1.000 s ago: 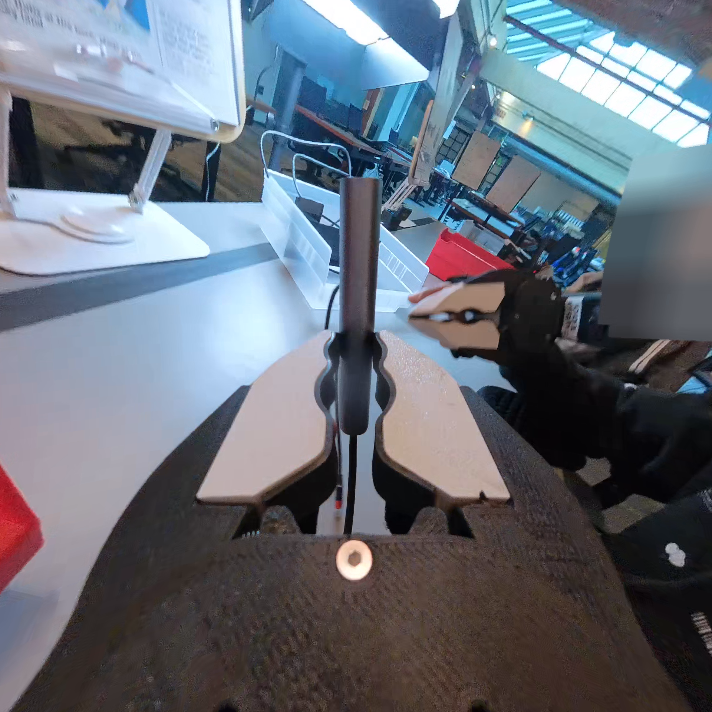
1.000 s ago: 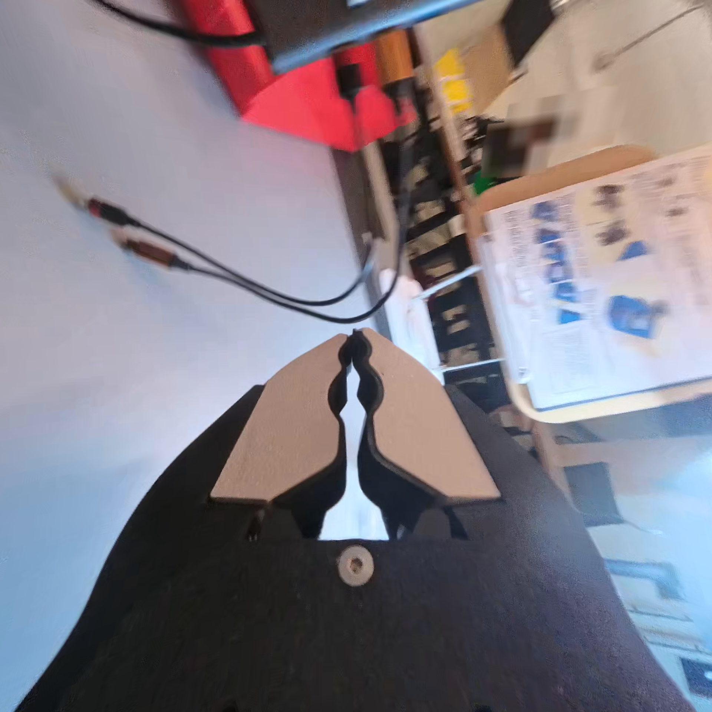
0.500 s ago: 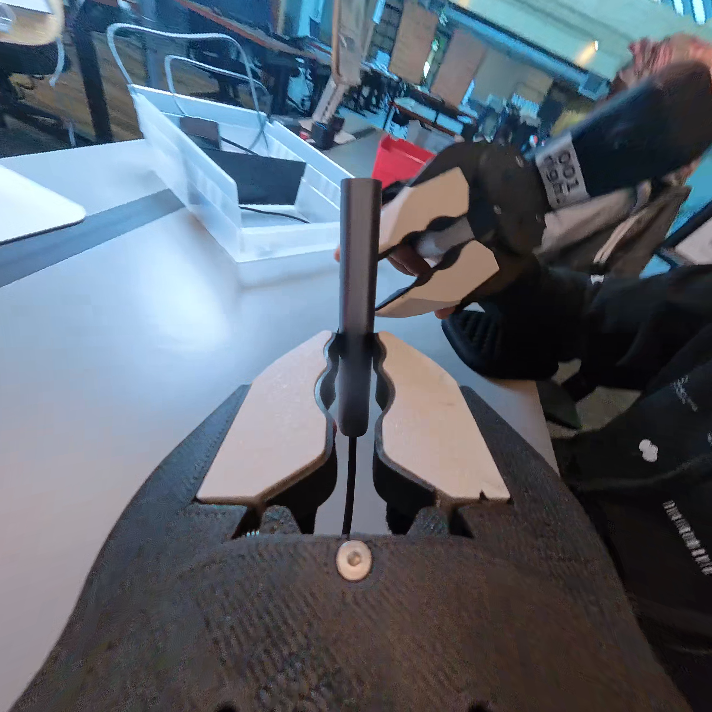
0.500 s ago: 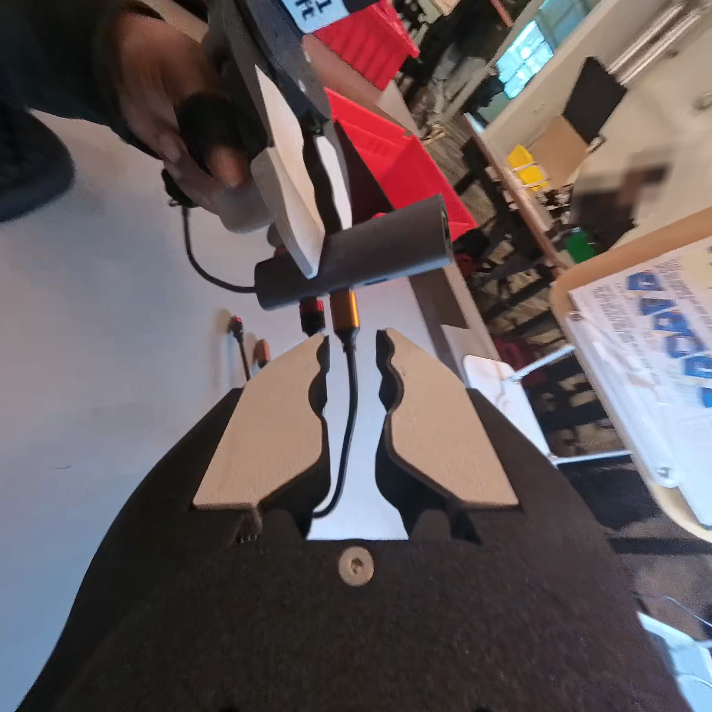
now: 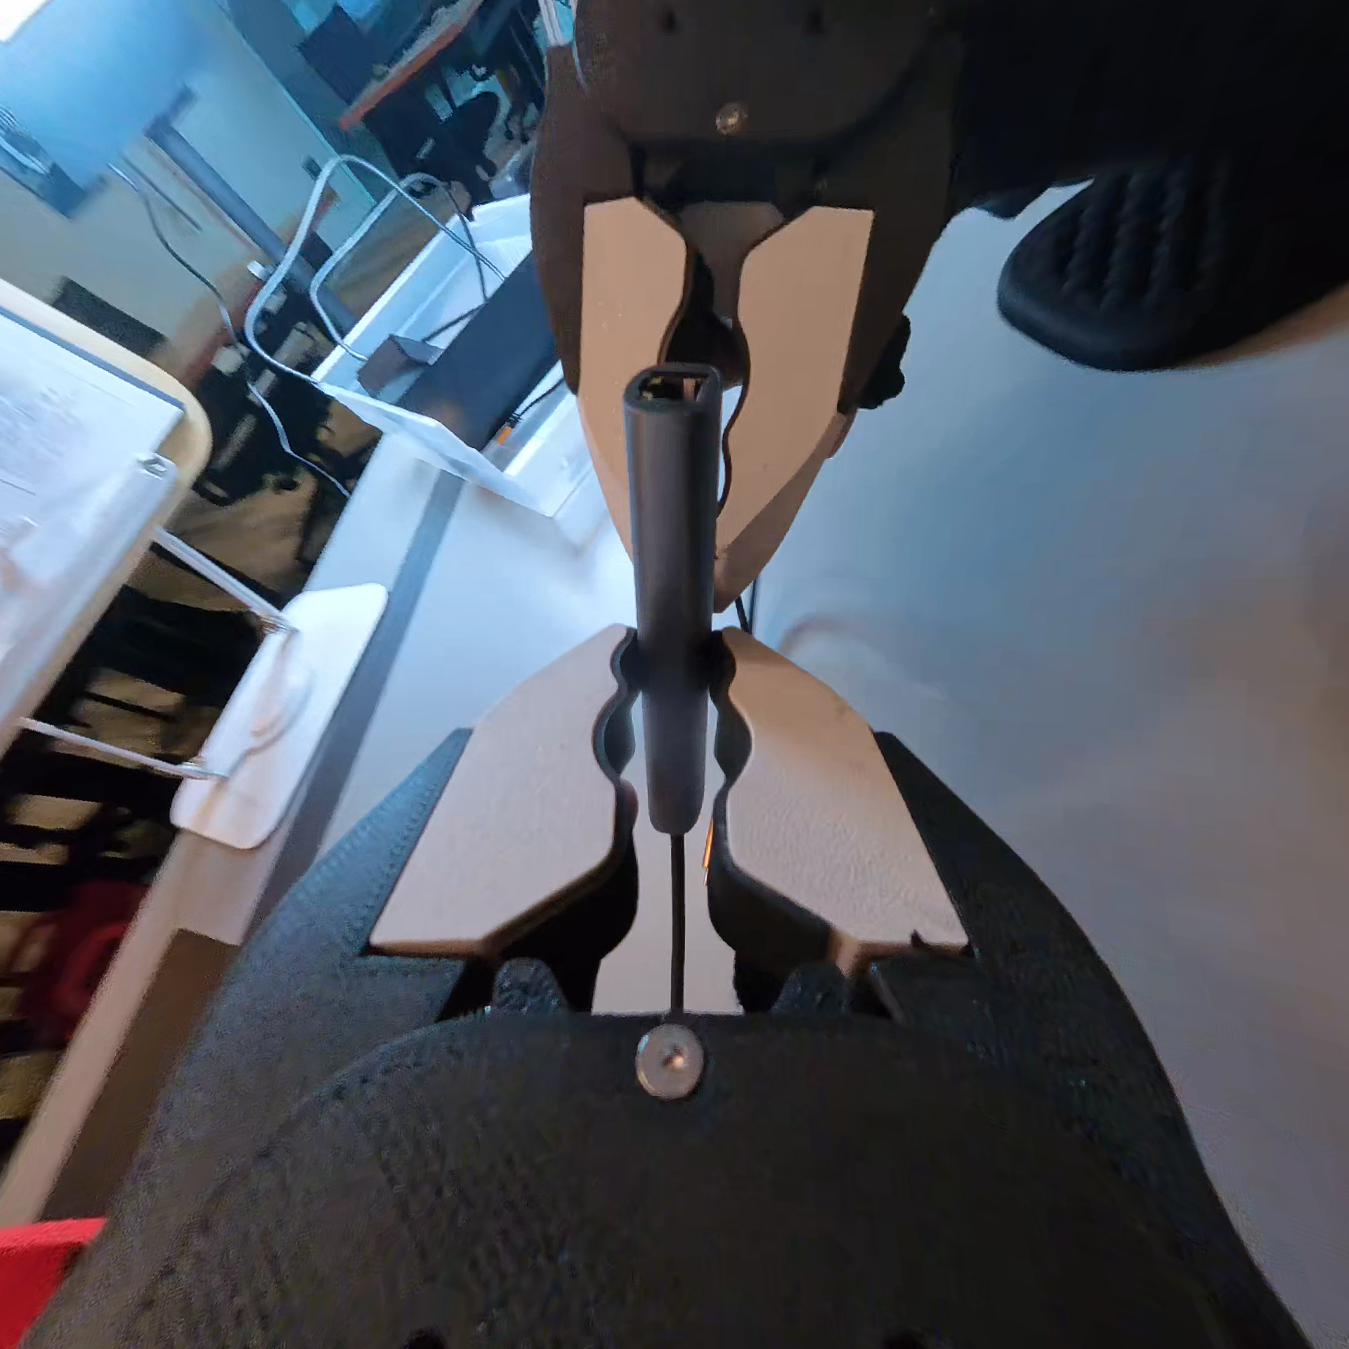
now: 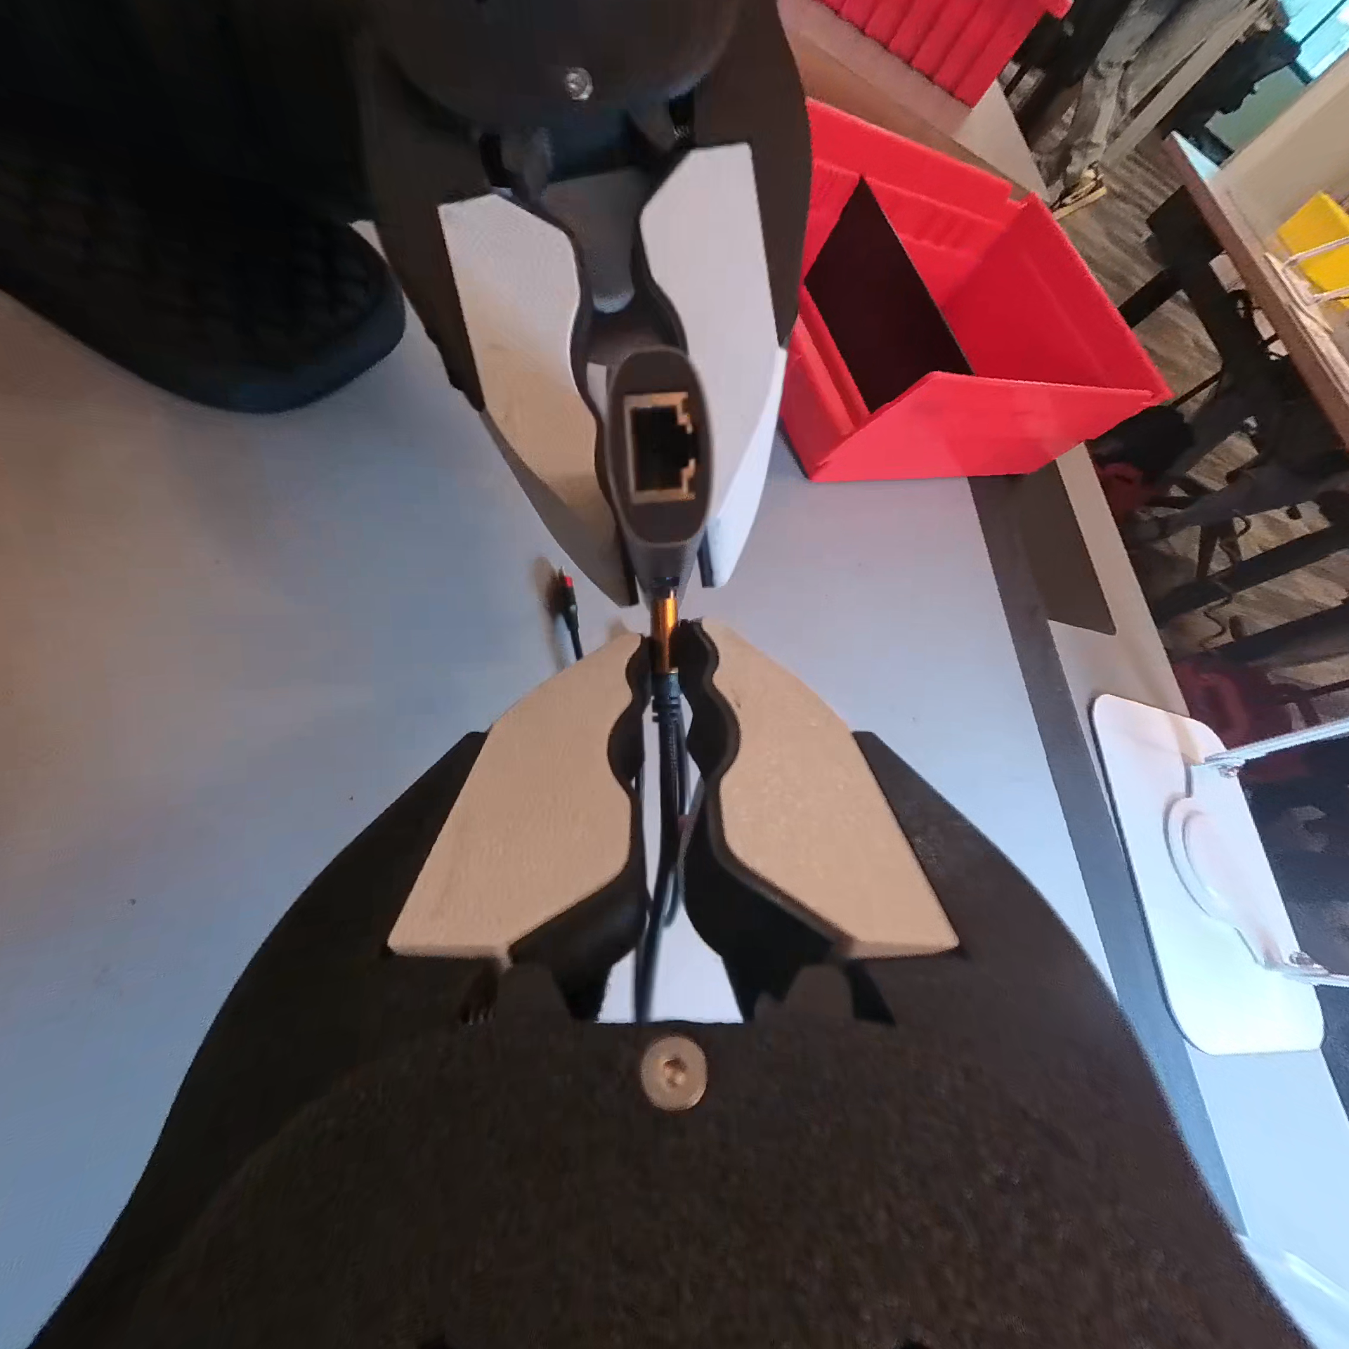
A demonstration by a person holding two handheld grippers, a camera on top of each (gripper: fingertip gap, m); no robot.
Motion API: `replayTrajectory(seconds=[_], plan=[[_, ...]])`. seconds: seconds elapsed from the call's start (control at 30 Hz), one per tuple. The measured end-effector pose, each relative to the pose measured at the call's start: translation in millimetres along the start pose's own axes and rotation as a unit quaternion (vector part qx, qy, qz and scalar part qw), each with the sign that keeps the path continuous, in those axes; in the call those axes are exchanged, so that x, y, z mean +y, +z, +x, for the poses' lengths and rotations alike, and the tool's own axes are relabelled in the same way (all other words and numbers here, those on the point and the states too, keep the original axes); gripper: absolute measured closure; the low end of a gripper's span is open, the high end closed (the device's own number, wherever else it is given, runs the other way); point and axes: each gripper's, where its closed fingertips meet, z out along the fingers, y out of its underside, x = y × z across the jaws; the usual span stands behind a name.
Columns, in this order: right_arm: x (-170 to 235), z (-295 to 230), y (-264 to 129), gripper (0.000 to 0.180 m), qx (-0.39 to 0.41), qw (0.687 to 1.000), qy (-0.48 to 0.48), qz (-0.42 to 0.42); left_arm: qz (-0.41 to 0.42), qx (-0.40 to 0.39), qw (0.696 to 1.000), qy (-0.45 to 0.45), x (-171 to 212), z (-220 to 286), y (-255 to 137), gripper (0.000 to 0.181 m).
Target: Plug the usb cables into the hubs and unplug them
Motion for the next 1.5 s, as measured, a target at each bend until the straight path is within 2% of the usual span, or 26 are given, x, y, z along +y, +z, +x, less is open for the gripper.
replayTrajectory(seconds=[0.13, 0.4, 0.43, 0.47, 0.5, 0.53, 0.57, 0.63, 0.73, 0.83, 0.9, 1.03, 1.17, 1.23, 1.3, 1.37, 1.43, 1.5], plan=[[-2, 3, -1, 0.173, 0.004, 1.000, -0.018, 0.006, -0.010, -0.022, 0.999, 0.048, -1, -3, -2, 0.163], [-15, 2, -13, 0.172, 0.002, 0.999, -0.034, 0.041, 0.026, -0.024, 0.998, 0.049, -22, -2, -12, 0.164], [-9, 4, -15, 0.172, 0.005, 0.999, -0.035, 0.024, 0.035, -0.026, 0.998, 0.037, -25, -4, -15, 0.163], [18, 14, -19, 0.172, 0.025, 0.998, -0.040, -0.041, 0.076, -0.061, 0.995, 0.013, -34, -22, -33, 0.164], [35, 20, -26, 0.172, 0.033, 0.999, -0.013, -0.038, 0.136, -0.072, 0.987, -0.044, -47, -43, -64, 0.164], [28, 21, -36, 0.173, 0.027, 0.998, 0.043, 0.032, 0.181, -0.054, 0.979, -0.079, -57, -53, -91, 0.164], [14, 25, -46, 0.173, 0.041, 0.995, 0.052, 0.075, 0.188, -0.054, 0.977, -0.080, -58, -57, -104, 0.163], [-14, 36, -58, 0.173, 0.062, 0.994, 0.021, 0.090, 0.180, -0.083, 0.977, -0.075, -53, -63, -105, 0.163], [-36, 41, -76, 0.172, 0.021, 0.995, 0.018, 0.091, 0.151, -0.096, 0.975, -0.130, -33, -75, -93, 0.163], [-47, 82, -118, 0.172, 0.109, 0.984, 0.032, 0.137, 0.148, -0.085, 0.968, -0.183, -18, -78, -83, 0.163], [-42, 115, -154, 0.172, 0.204, 0.967, 0.030, 0.148, 0.154, -0.076, 0.963, -0.206, -13, -77, -76, 0.163], [6, 169, -211, 0.172, 0.369, 0.920, 0.033, 0.128, 0.145, -0.067, 0.964, -0.214, -7, -71, -60, 0.164], [74, 204, -254, 0.172, 0.505, 0.850, 0.065, 0.136, 0.136, -0.053, 0.967, -0.210, -4, -62, -48, 0.164], [116, 210, -246, 0.172, 0.508, 0.854, 0.093, 0.062, 0.132, -0.044, 0.967, -0.213, -3, -58, -43, 0.164], [164, 208, -223, 0.172, 0.465, 0.871, 0.149, -0.050, 0.129, -0.040, 0.968, -0.213, -2, -55, -39, 0.164], [197, 203, -208, 0.171, 0.443, 0.870, 0.161, -0.145, 0.132, -0.032, 0.965, -0.222, -1, -53, -36, 0.164], [208, 202, -203, 0.154, 0.444, 0.860, 0.149, -0.202, 0.135, -0.025, 0.962, -0.235, 0, -51, -33, 0.164], [193, 203, -197, 0.143, 0.442, 0.865, 0.141, -0.190, 0.138, -0.017, 0.960, -0.244, 0, -49, -31, 0.164]])
